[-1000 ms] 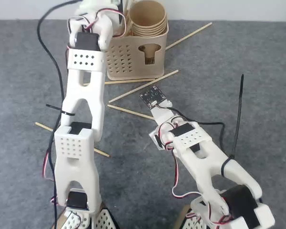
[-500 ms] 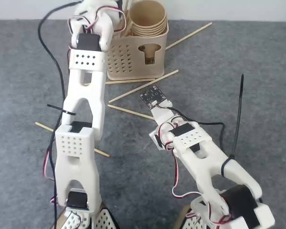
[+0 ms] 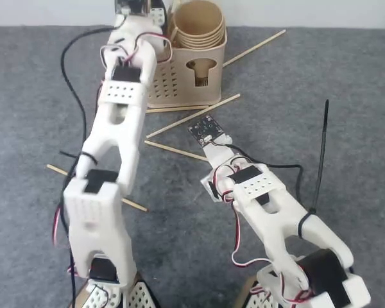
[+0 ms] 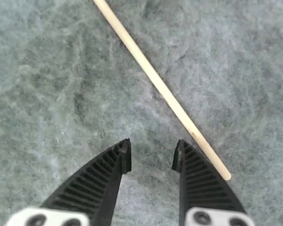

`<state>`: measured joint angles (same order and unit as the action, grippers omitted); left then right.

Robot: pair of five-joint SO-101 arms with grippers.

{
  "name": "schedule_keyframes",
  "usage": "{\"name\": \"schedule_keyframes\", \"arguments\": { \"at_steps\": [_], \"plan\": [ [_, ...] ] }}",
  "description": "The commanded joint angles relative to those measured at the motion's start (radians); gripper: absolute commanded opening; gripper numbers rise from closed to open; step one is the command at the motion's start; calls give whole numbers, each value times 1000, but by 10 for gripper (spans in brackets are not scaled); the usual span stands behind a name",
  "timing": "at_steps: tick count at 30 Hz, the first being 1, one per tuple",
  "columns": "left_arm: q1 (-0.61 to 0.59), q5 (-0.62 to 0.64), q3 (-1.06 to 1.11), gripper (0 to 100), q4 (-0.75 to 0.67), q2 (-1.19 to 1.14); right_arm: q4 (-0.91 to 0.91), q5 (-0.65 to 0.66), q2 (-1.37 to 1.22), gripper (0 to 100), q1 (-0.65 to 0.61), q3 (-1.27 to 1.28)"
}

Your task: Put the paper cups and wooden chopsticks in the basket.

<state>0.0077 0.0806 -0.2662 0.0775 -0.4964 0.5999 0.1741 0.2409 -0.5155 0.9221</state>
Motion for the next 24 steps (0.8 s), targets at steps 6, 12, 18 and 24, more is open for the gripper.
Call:
{"name": "schedule_keyframes", "arguments": {
  "at_steps": [6, 12, 18, 24],
  "plan": [
    [6, -14, 248, 23, -86, 239, -13, 20, 4, 158, 4, -3],
    [5, 6, 291, 221, 41, 308, -13, 20, 4, 158, 4, -2],
    [5, 35, 291, 254, 103, 387, -12, 23, 4, 158, 4, -2],
    [-34, 40, 288, 254, 215, 502, -10, 25, 4, 158, 4, -2]
  ]
}}
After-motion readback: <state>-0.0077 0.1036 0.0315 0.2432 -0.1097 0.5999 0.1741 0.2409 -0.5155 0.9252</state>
